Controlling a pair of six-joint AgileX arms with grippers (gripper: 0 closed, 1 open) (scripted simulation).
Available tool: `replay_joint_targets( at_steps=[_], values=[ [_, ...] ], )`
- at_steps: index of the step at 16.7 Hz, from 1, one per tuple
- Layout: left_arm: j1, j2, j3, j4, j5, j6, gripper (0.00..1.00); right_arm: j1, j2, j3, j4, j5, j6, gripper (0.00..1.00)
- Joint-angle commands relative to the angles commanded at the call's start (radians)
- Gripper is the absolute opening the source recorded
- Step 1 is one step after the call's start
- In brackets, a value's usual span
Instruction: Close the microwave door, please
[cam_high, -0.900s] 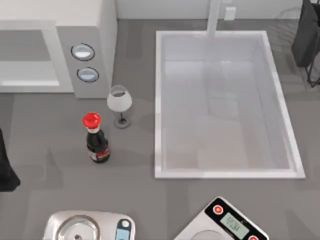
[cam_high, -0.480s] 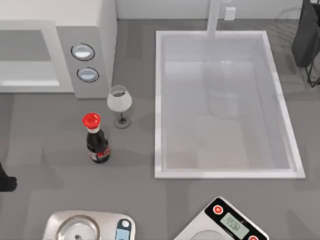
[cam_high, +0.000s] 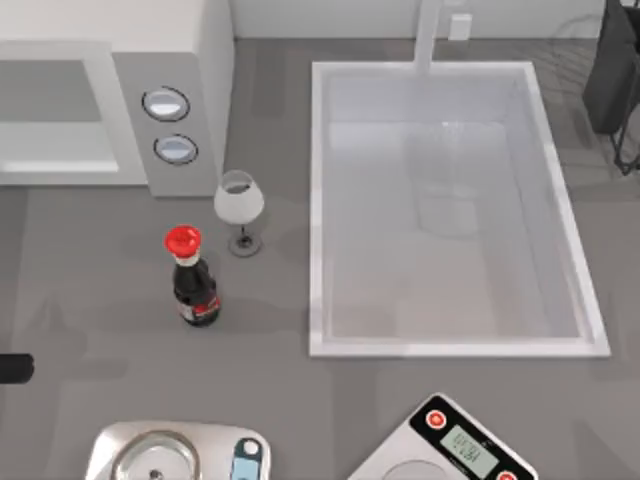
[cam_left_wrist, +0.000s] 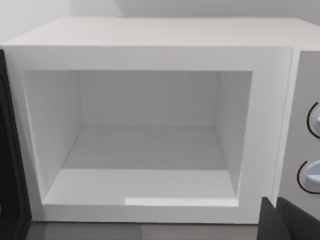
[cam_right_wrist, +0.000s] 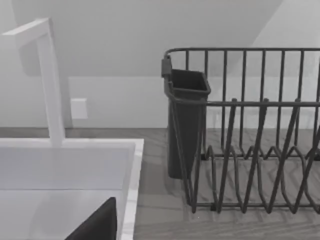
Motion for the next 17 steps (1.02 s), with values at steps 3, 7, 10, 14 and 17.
replay_joint_targets(
  at_steps=[3,7,10,14,17],
  values=[
    [0.000,0.000,0.000,0.000,0.000,0.000,0.00,0.000,0.000,0.000,0.000,0.000,0.000,1.00],
    [0.000,0.000,0.000,0.000,0.000,0.000,0.00,0.000,0.000,0.000,0.000,0.000,0.000,1.00],
    [0.017,-0.003,0.004,-0.007,0.017,0.000,0.00,0.000,0.000,0.000,0.000,0.000,0.000,1.00],
    [0.171,-0.023,0.028,-0.051,0.170,0.000,0.00,0.000,0.000,0.000,0.000,0.000,0.000,1.00],
    [0.291,-0.038,0.046,-0.084,0.291,-0.001,0.00,0.000,0.000,0.000,0.000,0.000,0.000,1.00]
  ],
)
